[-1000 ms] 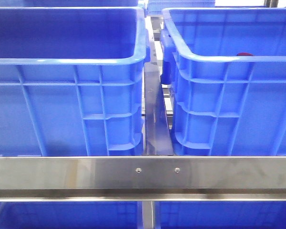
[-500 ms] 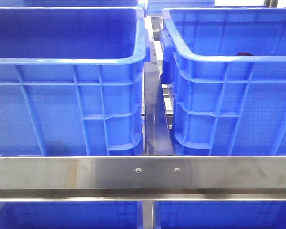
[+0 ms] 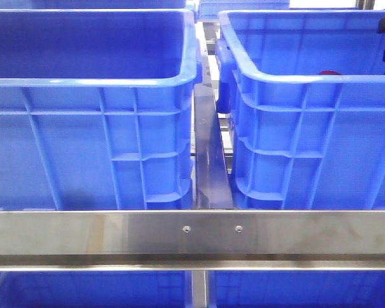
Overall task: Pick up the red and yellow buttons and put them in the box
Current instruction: 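Lower the yellow button into the bin beside the red button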
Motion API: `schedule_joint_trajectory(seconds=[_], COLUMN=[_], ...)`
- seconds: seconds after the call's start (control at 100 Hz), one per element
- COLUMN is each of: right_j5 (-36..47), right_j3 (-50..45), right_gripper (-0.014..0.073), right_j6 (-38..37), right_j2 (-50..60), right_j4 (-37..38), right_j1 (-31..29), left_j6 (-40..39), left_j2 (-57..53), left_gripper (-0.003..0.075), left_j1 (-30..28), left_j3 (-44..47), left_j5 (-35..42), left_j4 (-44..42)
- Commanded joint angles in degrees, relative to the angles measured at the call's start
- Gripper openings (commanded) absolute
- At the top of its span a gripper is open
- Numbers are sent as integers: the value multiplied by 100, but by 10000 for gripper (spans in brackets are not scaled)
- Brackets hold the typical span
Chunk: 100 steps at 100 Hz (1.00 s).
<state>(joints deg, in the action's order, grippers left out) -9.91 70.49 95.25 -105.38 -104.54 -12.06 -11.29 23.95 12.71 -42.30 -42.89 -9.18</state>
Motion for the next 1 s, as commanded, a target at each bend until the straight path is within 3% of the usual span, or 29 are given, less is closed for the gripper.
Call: schedule_joint_trajectory(seconds=[0.0,0.7,0.8,0.99], right_j5=[-248,-519,-564,-714], right_j3=[310,400,400,400], right_gripper=[161,170,239,488], right_j6=[75,176,176,166], right_j2=[193,-359,-359,-347], right_j4=[-537,-537,-537,-537], right_j1=[-17,-17,-17,-23], left_j6=[-55,-55,-55,-55], left_j2=[41,51,51,51], left_gripper=[-19,-19,-19,-19], left_j1=[-9,-9,-9,-9], left_j3=[-136,-136,-136,-136], left_j5=[453,453,453,453], left_j4=[10,20,20,67])
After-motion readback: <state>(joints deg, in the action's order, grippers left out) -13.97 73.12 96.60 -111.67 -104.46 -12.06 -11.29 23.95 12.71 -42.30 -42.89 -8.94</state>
